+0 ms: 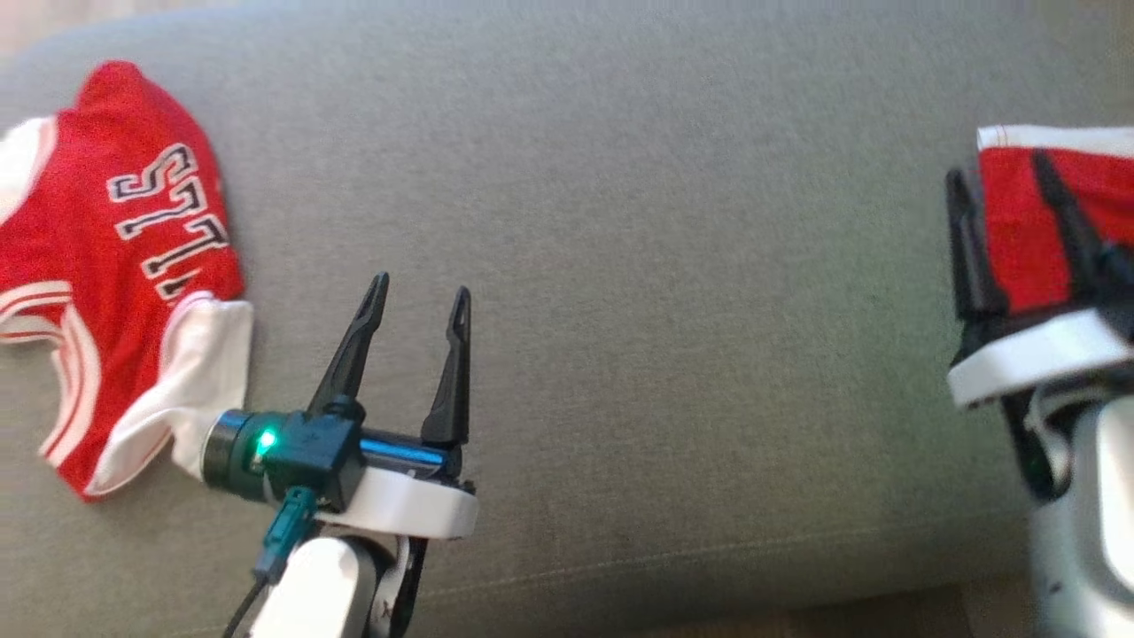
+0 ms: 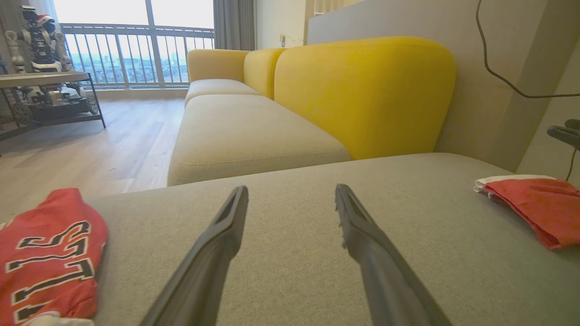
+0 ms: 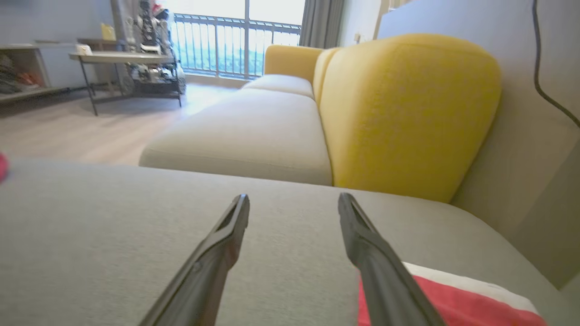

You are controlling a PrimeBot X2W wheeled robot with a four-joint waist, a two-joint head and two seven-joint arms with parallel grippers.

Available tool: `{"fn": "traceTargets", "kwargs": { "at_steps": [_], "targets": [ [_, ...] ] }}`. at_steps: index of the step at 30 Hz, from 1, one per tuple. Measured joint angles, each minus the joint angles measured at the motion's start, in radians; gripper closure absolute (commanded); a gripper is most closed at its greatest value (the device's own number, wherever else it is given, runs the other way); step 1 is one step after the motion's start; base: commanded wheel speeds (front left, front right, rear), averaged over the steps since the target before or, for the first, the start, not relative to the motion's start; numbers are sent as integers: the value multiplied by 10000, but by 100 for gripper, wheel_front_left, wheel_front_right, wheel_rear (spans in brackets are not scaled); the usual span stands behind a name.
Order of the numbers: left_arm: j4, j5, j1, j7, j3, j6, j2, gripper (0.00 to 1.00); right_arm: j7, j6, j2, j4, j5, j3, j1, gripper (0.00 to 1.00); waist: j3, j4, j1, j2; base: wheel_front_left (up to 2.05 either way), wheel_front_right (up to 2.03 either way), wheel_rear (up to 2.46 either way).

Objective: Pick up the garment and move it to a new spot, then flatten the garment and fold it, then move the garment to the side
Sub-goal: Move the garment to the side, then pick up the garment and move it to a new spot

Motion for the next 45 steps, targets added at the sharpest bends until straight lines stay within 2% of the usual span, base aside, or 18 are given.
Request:
{"fn": "traceTargets", "kwargs": {
  "at_steps": [4, 12, 16, 20, 25, 28, 45],
  "targets": [
    [17, -228, 247, 2, 148, 150, -33, 0, -581, 0, 539, -362, 4, 0, 829, 0, -436, 325, 0, 0, 0, 0, 0],
    [42, -959, 976, 2, 387, 470, -67, 0, -1133, 0, 943, -447, 59, -293, 2586, 0, -1378, 879, 0, 0, 0, 0, 0],
    [-4, -1513, 1468, 2, 598, 662, -71, 0, -1145, 0, 1055, -677, 280, 303, 3595, 0, -1938, 1118, 0, 0, 0, 0, 0],
    [-46, -1484, 1833, 2, 878, 639, -73, 0, -1145, 0, 1114, -809, 280, 525, 4159, 0, -2306, 1205, 0, 0, 0, 0, 0],
    [-86, -625, 2146, 2, 1068, 341, -69, 0, -1145, 0, 1116, -832, 253, 729, 4353, 0, -2514, 1189, 0, 0, 0, 0, 0],
    [-2, -362, 2200, 2, 1085, 336, -69, 0, -1145, 0, 1116, -825, 267, 815, 4384, 0, -2589, 1189, 0, 0, 0, 0, 0],
    [527, -272, 2378, 2, 1164, 500, -67, 0, -1145, 0, 1116, -803, 458, 777, 4594, 0, -2625, 1251, 1, 0, 0, 0, 0]
  ]
}}
